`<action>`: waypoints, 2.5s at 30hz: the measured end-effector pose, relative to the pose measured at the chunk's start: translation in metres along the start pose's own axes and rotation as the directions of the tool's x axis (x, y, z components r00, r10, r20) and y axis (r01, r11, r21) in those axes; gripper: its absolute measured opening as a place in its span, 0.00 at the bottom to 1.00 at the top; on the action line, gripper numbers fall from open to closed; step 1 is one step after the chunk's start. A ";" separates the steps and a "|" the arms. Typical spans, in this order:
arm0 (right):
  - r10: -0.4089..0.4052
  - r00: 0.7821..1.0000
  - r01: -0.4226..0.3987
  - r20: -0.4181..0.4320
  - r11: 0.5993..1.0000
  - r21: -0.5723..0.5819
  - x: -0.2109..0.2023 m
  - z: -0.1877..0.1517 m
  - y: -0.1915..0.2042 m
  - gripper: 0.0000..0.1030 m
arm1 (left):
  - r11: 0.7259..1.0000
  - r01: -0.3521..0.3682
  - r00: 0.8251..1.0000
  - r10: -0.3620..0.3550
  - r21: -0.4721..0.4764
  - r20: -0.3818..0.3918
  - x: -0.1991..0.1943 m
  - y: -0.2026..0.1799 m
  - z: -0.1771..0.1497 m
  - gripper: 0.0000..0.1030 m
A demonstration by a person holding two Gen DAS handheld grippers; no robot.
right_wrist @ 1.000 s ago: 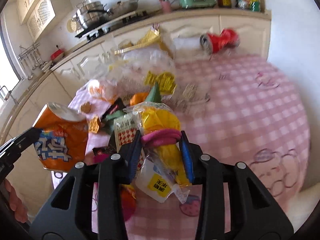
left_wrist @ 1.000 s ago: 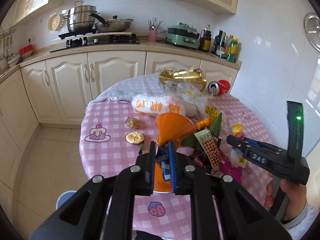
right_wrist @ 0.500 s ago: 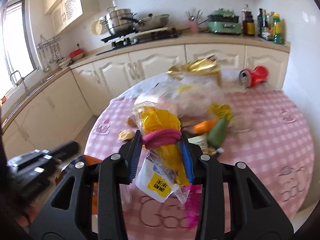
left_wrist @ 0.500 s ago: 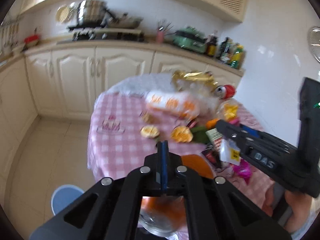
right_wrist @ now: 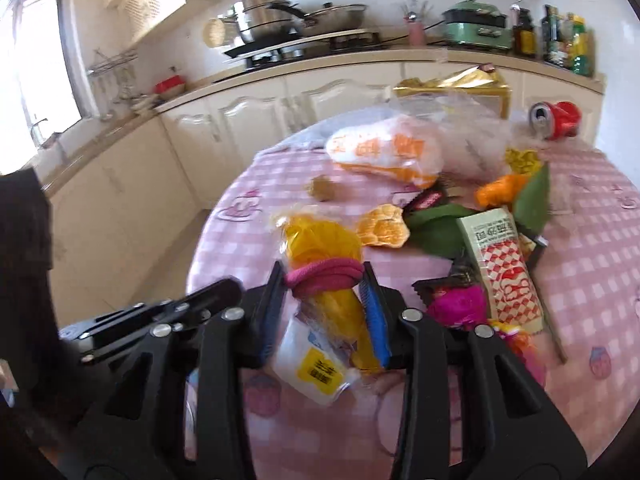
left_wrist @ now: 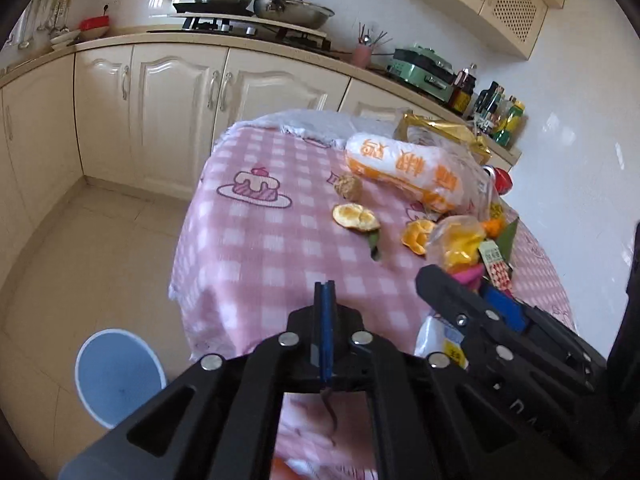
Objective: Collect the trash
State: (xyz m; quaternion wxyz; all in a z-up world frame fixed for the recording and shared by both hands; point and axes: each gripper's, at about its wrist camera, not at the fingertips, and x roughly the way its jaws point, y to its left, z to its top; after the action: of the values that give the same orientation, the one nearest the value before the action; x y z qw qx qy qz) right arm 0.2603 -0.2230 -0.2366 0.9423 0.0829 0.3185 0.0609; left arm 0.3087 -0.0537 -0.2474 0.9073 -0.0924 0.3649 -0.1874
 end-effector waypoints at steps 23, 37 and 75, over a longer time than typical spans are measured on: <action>0.068 0.993 -0.073 -0.096 0.996 -0.050 0.012 -0.001 0.005 0.38 | 0.961 -0.189 0.982 0.190 -0.200 -0.014 -0.096 0.157 -0.018 0.00; 0.047 0.997 -0.050 -0.057 0.997 -0.057 0.007 0.010 0.018 0.31 | 0.985 -0.161 0.985 0.164 -0.063 0.049 -0.101 0.109 0.003 0.29; -0.007 0.994 0.001 -0.107 0.999 -0.052 -0.047 -0.013 -0.057 0.33 | 0.994 0.037 0.992 -0.024 0.104 -0.128 -0.005 -0.055 0.009 0.30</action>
State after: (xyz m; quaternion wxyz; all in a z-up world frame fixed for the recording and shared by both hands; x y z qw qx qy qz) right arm 0.2188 -0.2848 -0.2306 0.9259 0.0547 0.3669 0.0716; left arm 0.2967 -0.1019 -0.2205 0.8831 -0.0376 0.4096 -0.2259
